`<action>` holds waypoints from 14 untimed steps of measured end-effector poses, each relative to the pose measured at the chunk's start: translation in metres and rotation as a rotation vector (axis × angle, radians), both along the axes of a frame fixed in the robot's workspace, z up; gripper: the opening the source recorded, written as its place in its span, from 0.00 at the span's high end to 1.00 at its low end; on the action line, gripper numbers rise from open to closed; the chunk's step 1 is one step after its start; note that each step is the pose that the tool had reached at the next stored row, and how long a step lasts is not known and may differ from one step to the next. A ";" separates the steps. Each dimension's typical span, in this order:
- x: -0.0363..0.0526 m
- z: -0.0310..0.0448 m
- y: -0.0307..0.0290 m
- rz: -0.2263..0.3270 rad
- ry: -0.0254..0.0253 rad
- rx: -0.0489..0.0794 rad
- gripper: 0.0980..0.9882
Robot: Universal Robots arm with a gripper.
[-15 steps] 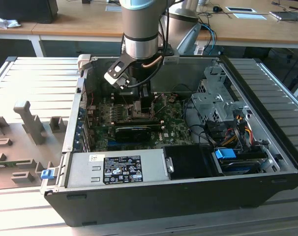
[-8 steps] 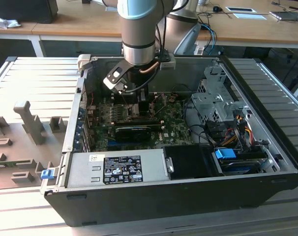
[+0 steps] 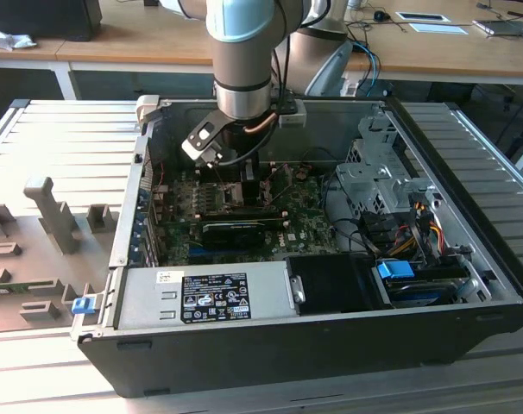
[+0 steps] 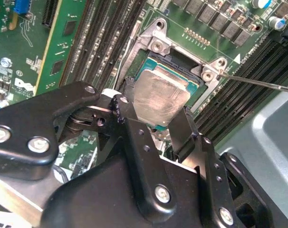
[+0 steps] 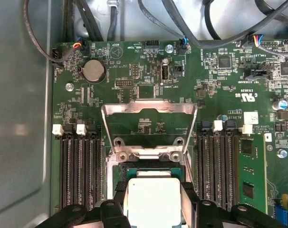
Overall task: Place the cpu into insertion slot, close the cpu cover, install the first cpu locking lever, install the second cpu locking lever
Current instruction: 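Place the cpu into insertion slot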
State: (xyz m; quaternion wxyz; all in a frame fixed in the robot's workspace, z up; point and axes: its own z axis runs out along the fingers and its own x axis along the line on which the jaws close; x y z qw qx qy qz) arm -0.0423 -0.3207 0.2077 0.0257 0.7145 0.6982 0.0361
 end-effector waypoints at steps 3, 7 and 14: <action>0.0005 -0.0019 0.0006 -0.003 0.0000 -0.003 0.51; 0.0009 -0.0047 0.0006 -0.003 0.0000 -0.005 0.51; 0.0009 -0.0047 0.0006 -0.003 0.0000 -0.006 0.51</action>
